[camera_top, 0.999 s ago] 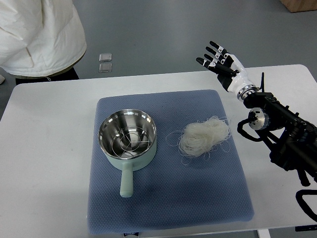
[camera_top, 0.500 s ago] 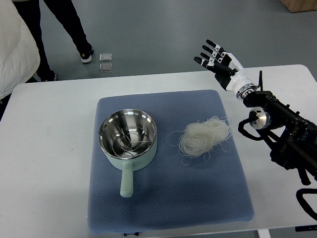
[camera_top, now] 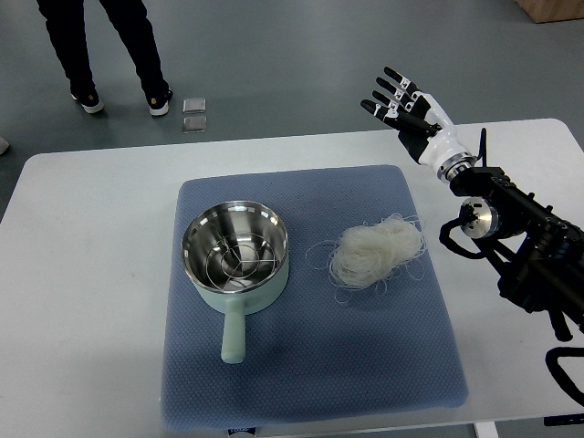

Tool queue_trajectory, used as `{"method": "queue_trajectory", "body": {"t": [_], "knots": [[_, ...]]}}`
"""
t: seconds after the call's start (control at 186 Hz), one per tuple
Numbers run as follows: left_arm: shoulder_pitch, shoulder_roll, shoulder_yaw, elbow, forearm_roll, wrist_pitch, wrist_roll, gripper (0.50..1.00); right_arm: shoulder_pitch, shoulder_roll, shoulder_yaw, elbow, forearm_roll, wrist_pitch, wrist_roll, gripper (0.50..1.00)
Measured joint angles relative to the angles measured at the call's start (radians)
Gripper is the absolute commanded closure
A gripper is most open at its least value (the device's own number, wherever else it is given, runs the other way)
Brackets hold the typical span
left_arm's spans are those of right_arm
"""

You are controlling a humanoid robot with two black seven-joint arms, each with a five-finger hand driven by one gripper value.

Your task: Put vermicelli into pot with right hand

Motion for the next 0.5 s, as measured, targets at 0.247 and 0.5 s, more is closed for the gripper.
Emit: {"method": "queue_trajectory", "body": {"t": [0.247, 0.5], "knots": [[0.0, 0.0, 0.0, 0.0, 0.001, 0.0, 0.0, 0.5, -0.002, 0.011, -0.002, 0.0, 0.004, -0.017, 0.006, 0.576], [0.0, 0.0, 0.0, 0.0, 0.0, 0.0, 0.0, 0.5, -0.001, 0.005, -0.02, 0.0, 0.004, -0.018, -0.006, 0.576]]}}
